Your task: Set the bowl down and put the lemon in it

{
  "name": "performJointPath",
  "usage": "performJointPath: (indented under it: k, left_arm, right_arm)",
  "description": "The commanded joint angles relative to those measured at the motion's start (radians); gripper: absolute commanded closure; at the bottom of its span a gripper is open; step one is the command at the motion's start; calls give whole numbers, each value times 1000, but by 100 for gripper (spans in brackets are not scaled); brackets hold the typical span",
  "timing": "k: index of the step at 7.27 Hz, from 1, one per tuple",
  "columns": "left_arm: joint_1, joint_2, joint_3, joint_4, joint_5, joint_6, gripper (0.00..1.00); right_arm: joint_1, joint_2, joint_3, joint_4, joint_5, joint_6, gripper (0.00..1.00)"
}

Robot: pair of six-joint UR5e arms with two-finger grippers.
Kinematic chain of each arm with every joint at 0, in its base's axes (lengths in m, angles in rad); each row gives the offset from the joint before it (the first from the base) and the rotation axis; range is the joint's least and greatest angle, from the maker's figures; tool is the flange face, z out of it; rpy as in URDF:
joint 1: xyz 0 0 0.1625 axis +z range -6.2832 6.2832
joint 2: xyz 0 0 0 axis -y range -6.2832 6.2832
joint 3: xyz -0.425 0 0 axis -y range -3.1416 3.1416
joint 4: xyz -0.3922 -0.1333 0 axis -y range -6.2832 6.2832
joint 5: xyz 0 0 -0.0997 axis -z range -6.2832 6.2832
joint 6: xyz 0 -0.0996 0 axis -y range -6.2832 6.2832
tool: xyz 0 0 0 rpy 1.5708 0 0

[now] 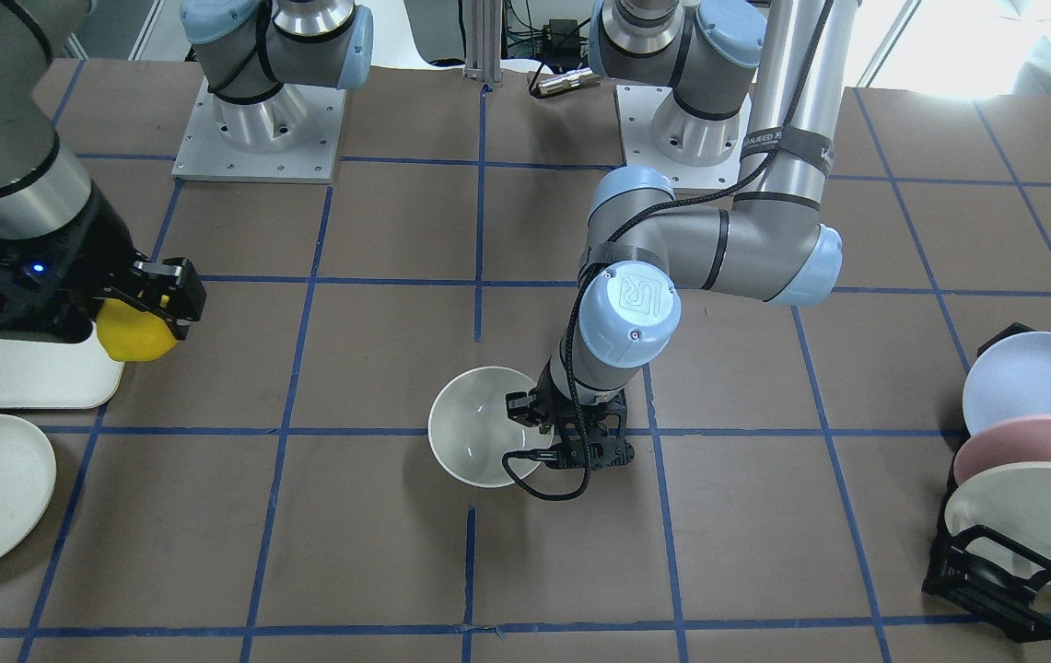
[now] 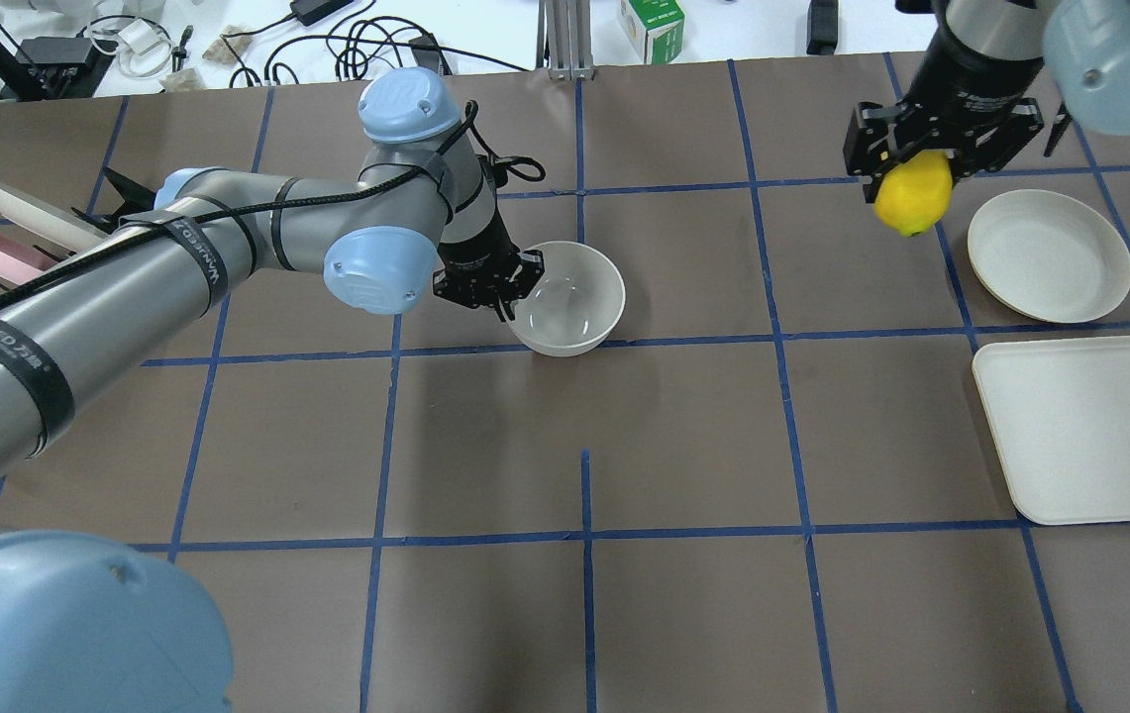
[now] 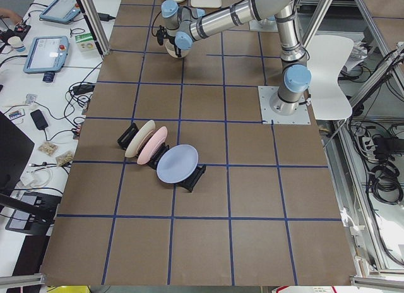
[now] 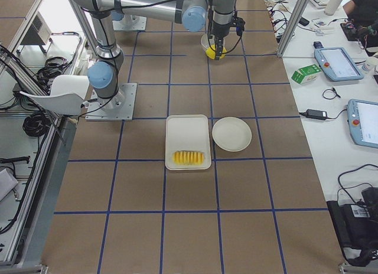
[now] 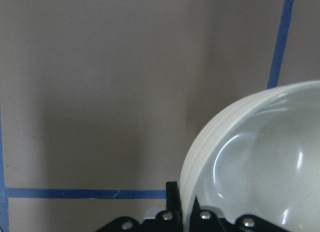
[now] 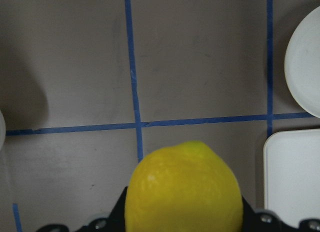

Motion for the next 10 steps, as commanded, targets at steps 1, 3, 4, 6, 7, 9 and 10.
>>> performJointPath:
  k: [1,3,4,6,7,9,10]
  left_arm:
    - [-1,-6,-11,25,-1,-47,90]
    - [-4,11,-11,25,-4,-62,8]
    - [7,24,8,22,-1,-56,0]
    - [71,108,51,-115,84,54,0]
    - [108,153,66,-199,108,148,0]
    - [169,255,71,-319,183,300,0]
    - [189,300,77,-346,188,311,0]
  right_arm:
    - [105,39,0,-64,9,140,70]
    - [165,81,-2,-129,10,227,70]
    - [203,111,-2,-178,13,275,70]
    - [257,183,-2,-283,40,359,70]
    - [280,206,-3,-310,40,376,70]
    - [387,301,-13,-418,37,479,70]
    - [426,345,-26,-463,33,517,70]
